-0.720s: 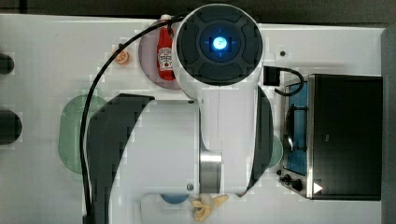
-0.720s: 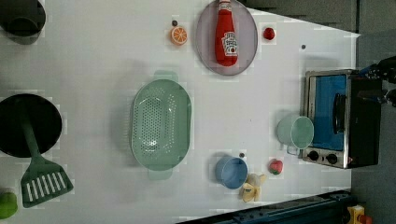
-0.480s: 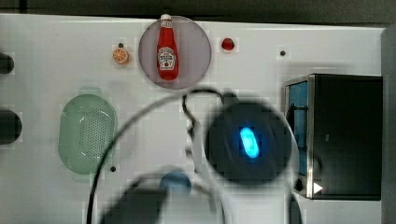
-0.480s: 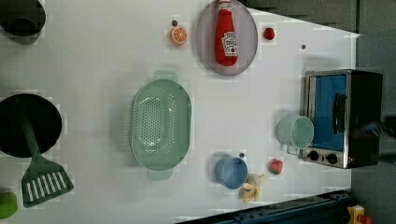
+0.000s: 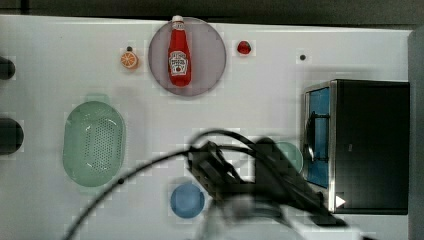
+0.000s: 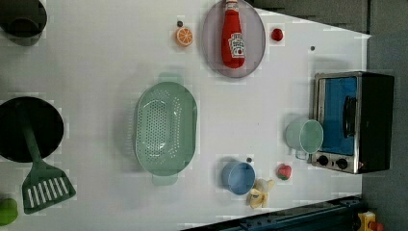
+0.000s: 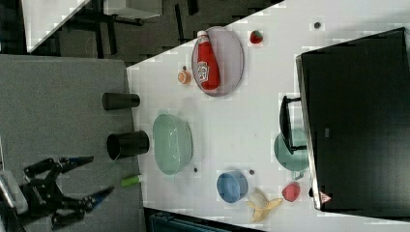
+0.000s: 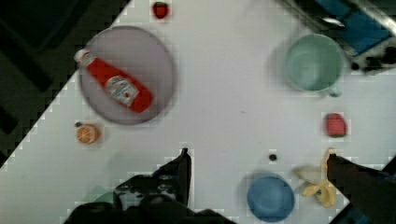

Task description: Drag strainer left to right.

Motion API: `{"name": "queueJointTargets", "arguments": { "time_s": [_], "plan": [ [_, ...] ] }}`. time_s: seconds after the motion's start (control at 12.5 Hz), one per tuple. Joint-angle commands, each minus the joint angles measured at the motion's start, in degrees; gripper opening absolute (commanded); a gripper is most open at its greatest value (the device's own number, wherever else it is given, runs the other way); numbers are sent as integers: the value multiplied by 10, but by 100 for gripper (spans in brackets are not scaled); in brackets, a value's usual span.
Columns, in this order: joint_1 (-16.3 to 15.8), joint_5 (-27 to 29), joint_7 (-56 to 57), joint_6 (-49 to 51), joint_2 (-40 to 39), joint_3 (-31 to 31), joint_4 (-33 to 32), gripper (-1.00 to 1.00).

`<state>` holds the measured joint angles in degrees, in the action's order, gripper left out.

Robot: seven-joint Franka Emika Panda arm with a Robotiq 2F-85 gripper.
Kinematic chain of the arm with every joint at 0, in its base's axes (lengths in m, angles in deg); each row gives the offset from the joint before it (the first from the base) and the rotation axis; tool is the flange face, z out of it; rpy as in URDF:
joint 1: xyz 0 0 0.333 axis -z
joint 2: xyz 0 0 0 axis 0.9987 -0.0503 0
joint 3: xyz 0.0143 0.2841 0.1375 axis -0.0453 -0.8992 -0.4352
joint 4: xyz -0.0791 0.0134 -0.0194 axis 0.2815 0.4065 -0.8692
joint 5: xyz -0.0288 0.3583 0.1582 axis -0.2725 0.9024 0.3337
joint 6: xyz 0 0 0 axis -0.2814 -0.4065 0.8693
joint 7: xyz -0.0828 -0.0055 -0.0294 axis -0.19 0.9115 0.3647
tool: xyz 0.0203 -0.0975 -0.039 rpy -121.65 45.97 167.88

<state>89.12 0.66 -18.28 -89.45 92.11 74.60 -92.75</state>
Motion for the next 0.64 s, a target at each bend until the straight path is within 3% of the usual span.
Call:
{"name": "queueJointTargets", "arguments": {
  "time_s": [0.08,0.64],
  "plan": [
    [-32,13,-113,5,-95,-109,-27,100],
    [-35,12,-489,-156,-269,-299,-48,100]
  ]
}}
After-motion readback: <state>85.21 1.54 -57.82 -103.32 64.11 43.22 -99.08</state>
